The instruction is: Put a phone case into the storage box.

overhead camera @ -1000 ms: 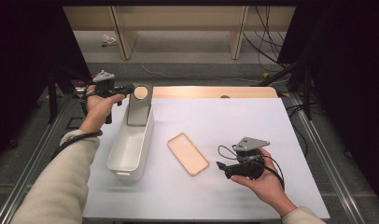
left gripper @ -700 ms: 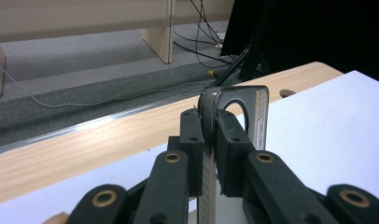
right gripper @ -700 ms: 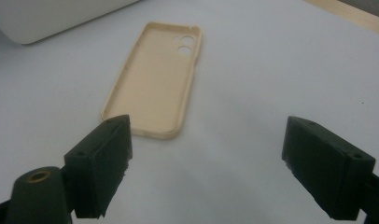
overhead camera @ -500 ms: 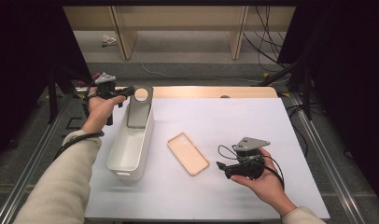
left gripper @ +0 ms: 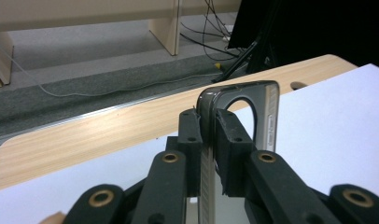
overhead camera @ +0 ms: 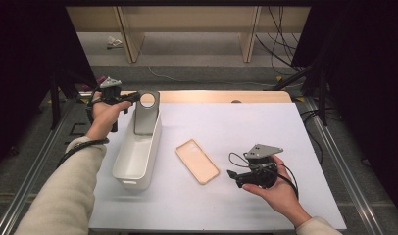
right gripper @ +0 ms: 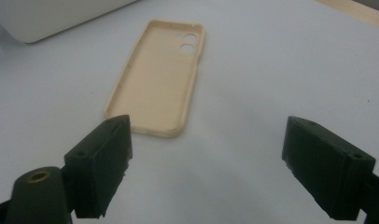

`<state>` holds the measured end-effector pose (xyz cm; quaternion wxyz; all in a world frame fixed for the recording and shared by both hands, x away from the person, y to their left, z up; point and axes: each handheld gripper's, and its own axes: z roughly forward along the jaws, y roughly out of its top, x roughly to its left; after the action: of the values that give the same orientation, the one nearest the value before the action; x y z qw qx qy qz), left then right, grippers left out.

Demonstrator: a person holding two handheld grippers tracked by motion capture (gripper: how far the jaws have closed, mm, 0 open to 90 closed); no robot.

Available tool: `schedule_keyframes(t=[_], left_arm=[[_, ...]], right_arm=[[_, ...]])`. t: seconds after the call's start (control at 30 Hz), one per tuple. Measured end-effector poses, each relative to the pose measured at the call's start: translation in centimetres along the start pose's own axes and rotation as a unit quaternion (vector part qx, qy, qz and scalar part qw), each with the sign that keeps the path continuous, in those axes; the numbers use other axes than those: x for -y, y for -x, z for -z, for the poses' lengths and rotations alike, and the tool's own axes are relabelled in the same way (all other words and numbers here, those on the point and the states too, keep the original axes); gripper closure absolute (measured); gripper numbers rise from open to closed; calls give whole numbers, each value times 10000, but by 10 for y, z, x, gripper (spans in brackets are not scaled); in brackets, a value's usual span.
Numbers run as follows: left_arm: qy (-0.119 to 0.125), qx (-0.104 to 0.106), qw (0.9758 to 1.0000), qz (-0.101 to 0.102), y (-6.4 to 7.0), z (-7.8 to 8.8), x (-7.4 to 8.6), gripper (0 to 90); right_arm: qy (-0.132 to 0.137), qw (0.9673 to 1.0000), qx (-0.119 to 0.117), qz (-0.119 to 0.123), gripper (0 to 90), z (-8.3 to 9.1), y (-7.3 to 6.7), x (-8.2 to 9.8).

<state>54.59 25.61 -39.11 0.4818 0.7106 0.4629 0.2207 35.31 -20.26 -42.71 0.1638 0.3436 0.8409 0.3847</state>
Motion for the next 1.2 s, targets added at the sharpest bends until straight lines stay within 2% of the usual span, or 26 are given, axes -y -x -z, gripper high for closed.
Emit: schedule_keyframes(t=[0.7, 1.2], left_arm=[[-332, -333, 9987, -180, 0, -8, 4, 791], [-412, -486, 9975, -289, 4, -13, 4, 745]], right_arm=[[6, 10000, -6, 1, 166, 0, 0, 0], [3, 10000, -10, 7, 165, -1, 0, 0]])
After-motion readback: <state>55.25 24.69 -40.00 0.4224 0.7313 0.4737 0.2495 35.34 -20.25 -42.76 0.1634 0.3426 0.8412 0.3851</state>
